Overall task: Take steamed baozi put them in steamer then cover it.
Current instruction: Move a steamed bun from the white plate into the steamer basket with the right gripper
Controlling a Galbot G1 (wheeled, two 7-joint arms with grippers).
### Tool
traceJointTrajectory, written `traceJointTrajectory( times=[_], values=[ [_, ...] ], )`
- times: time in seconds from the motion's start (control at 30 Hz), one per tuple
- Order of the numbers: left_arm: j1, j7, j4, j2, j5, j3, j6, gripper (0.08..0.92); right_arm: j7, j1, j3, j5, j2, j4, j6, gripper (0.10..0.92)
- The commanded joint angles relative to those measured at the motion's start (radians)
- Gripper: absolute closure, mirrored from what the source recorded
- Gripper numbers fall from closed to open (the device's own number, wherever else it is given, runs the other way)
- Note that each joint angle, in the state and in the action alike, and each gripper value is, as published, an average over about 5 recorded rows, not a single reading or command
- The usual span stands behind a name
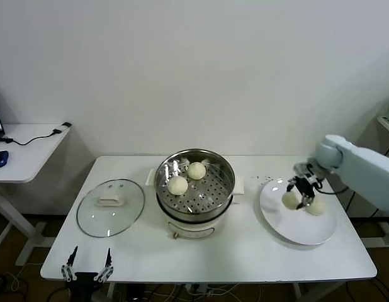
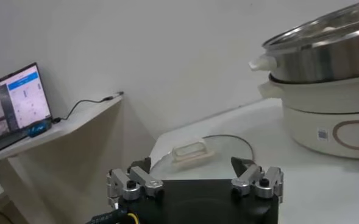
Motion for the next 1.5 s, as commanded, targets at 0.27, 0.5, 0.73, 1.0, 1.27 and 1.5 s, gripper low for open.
traceJointTrajectory(
  times=[0.27, 0.5, 0.73, 1.0, 1.27, 1.5],
  values=[
    [0.005, 0.0, -0.006, -0.005, 0.005, 0.006, 0.002, 0.177, -0.087, 0.442, -0.178, 0.011, 0.361, 0.069, 0.421, 0.338],
    [0.0, 0.0, -0.005, -0.012, 0.001, 0.005, 0.002, 0.177, -0.086, 0.364, -0.115, -0.093, 0.528, 0.085, 0.466, 0.338],
    [0.003, -0.002, 0.004, -0.014, -0.007, -0.002, 0.0, 0.177, -0.084, 0.219, -0.086, -0.146, 0.607, 0.095, 0.47, 0.338],
    [0.008, -0.001, 0.009, -0.01, -0.022, -0.012, -0.002, 0.177, -0.084, 0.13, -0.11, -0.148, 0.621, 0.144, 0.441, 0.338],
    [0.012, -0.002, 0.013, -0.011, -0.022, -0.011, -0.004, 0.177, -0.076, 0.085, -0.13, -0.154, 0.62, 0.138, 0.439, 0.334],
    [0.008, -0.003, 0.017, -0.012, -0.021, -0.01, -0.003, 0.177, -0.063, 0.071, -0.128, -0.163, 0.627, 0.121, 0.443, 0.33]
  ],
)
